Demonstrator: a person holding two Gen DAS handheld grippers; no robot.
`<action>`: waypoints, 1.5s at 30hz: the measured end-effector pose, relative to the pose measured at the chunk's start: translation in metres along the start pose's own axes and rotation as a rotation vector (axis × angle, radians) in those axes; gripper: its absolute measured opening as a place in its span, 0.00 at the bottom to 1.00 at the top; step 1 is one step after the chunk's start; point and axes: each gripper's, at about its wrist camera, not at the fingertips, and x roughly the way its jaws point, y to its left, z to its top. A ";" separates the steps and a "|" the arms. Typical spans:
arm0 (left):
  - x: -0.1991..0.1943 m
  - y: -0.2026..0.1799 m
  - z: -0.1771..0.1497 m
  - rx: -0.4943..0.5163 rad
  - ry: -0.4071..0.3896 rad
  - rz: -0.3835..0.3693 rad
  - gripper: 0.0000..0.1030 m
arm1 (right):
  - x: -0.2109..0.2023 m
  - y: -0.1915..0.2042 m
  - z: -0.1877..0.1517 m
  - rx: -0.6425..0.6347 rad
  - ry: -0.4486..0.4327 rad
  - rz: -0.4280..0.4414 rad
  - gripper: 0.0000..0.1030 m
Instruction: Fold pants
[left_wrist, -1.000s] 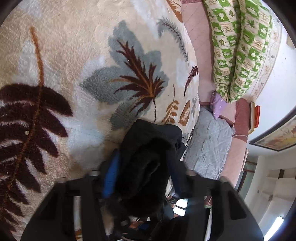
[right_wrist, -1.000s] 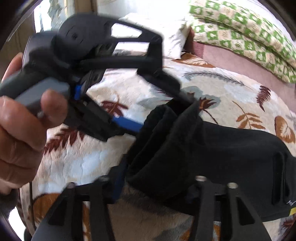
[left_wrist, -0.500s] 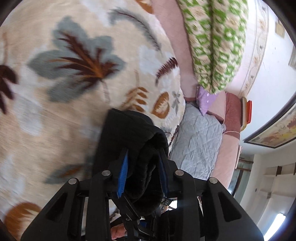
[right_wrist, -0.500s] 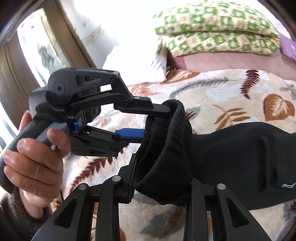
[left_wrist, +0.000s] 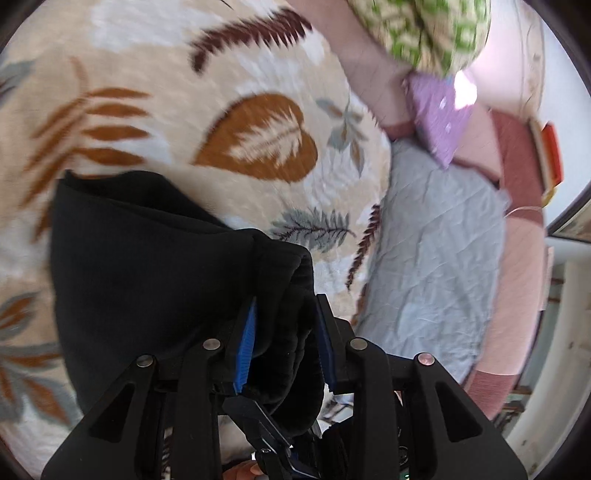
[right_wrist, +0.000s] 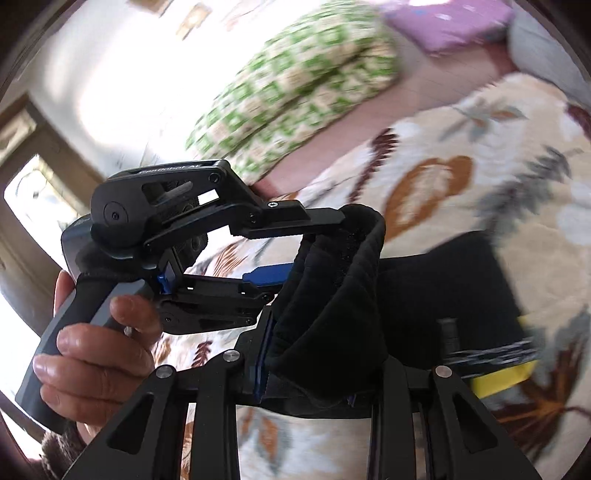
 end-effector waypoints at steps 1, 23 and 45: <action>0.010 -0.005 0.001 0.008 0.003 0.020 0.27 | -0.003 -0.014 0.003 0.027 0.000 0.010 0.31; -0.019 -0.055 -0.032 0.234 -0.029 0.180 0.30 | -0.084 -0.122 0.025 0.340 -0.099 0.143 0.52; -0.021 -0.012 -0.028 0.138 -0.045 0.131 0.46 | -0.008 -0.061 0.053 -0.142 0.346 -0.179 0.37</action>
